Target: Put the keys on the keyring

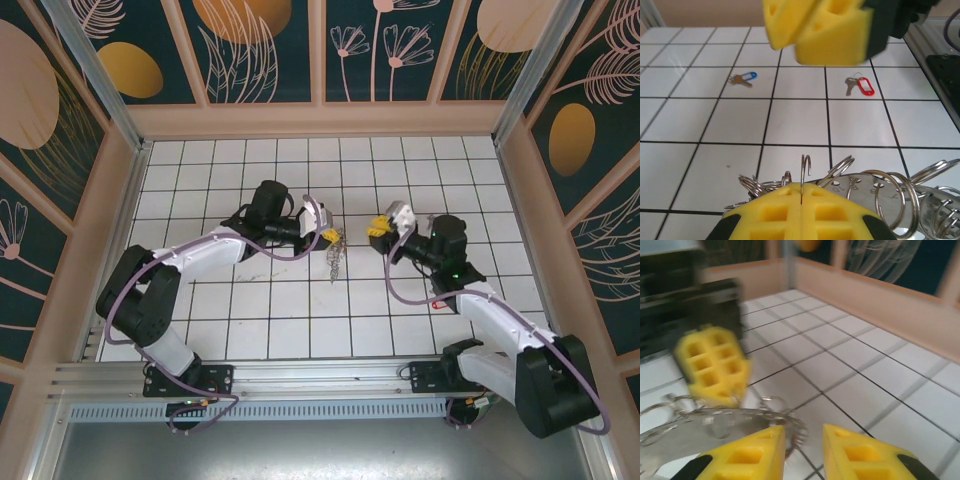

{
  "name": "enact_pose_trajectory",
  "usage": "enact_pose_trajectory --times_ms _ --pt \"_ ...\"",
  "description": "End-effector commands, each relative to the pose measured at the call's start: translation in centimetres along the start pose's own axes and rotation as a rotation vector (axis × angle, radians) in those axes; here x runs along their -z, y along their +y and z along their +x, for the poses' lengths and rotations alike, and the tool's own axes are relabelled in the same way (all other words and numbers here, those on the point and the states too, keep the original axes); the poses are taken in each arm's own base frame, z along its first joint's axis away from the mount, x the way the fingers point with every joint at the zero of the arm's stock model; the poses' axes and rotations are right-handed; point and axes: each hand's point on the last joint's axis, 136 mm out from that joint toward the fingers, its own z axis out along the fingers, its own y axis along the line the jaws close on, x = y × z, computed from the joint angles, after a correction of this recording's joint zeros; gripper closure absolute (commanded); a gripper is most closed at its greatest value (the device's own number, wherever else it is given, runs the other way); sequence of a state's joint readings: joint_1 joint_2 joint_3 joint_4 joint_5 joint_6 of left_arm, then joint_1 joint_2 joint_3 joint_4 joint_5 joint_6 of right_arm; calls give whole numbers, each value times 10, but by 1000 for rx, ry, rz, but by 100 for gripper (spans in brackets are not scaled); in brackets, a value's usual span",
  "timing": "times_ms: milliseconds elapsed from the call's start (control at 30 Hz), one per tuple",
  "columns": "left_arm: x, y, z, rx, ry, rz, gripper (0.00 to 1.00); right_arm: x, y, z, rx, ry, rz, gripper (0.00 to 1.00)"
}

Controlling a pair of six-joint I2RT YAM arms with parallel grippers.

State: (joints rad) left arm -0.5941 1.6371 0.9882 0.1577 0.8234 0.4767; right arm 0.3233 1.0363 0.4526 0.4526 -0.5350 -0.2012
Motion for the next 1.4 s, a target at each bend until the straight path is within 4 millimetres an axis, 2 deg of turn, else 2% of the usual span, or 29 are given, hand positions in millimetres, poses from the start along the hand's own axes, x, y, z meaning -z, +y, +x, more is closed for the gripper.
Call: enact_pose_trajectory --times_ms 0,67,100,233,367,567,700,867,967,1167,1367 --pt "9 5 -21 -54 -53 -42 100 33 -89 19 -412 30 510 74" --pt "10 5 -23 -59 -51 -52 100 60 -123 46 -633 101 711 75" --pt "11 2 -13 -45 -33 -52 100 70 -132 59 -715 138 754 76" --pt "13 0 -3 -46 5 -67 100 98 -151 102 -928 204 860 75" --pt "15 0 3 -36 39 -83 100 104 -162 123 -1002 233 866 71" --pt "16 4 -3 -3 -7 -104 100 82 -191 144 -1002 413 889 65" --pt "14 5 -8 38 -48 -95 100 59 -213 155 -951 535 906 61" --pt "11 6 -3 92 -59 -90 100 37 -238 166 -860 671 956 59" --pt "9 6 0 114 -69 -93 100 25 -247 169 -849 699 957 58" --pt "5 5 5 150 -87 -76 100 2 -249 173 -817 747 940 57" --pt "0 2 8 182 -100 -42 100 0 -245 181 -799 788 961 59"
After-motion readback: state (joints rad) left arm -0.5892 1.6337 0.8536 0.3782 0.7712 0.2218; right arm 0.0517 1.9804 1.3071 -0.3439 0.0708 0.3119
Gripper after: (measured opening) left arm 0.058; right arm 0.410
